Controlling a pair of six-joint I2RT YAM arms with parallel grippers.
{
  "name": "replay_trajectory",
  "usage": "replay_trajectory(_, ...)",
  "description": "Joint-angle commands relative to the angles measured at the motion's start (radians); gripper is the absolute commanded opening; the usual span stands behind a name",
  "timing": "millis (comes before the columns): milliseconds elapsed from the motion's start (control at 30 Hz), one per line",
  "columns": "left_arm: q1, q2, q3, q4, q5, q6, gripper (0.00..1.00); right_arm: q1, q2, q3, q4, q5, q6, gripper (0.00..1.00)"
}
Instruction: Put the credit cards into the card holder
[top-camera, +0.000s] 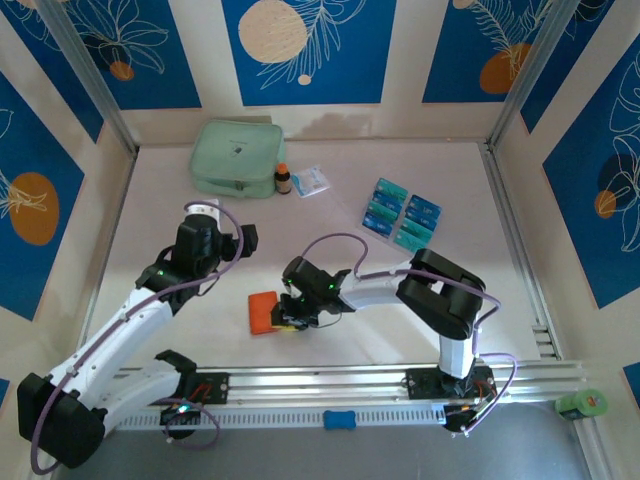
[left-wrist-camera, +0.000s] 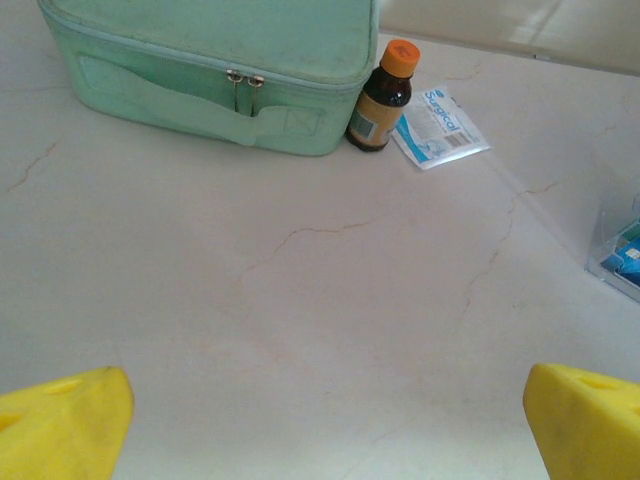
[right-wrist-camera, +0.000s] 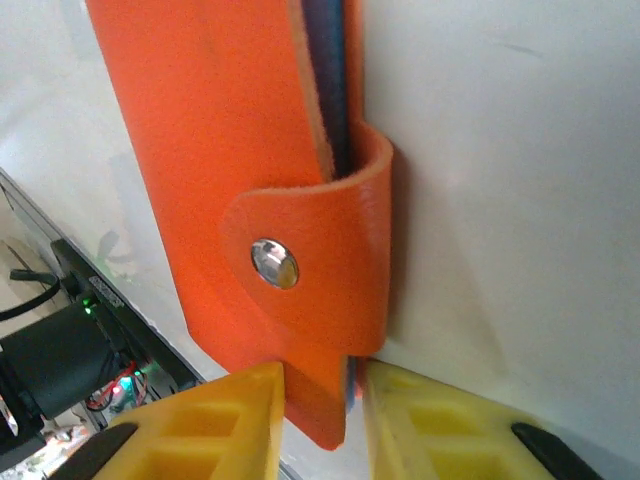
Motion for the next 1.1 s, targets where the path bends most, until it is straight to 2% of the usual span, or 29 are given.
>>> replay_trajectory(0,-0.008,-0.005,-0.012,-0.001,-0.007,0.014,1.00,-0.010,0.017,0.016,0.042,-0.039,0.018,0.13)
replay_trajectory(100,-0.008,0.004,-0.014,-0.001,0.001,0.011,1.00,-0.021,0.007,0.001,0.079,-0.057,0.027,0.00)
replay_trajectory(333,-0.008,0.035,-0.024,0.036,0.115,-0.058,1.00,-0.093,-0.118,-0.080,0.116,-0.087,0.004,0.00)
replay_trajectory(467,-0.005,0.064,-0.035,0.093,0.238,-0.105,1.00,-0.160,-0.230,-0.126,0.097,-0.125,-0.041,0.00)
replay_trajectory(833,0.002,0.192,-0.024,0.347,0.481,-0.369,1.00,-0.439,-0.604,-0.254,0.080,-0.292,-0.070,0.00)
replay_trajectory(1067,0.004,0.314,0.021,0.567,0.586,-0.540,1.00,-0.544,-0.677,-0.224,0.075,-0.366,-0.055,0.00)
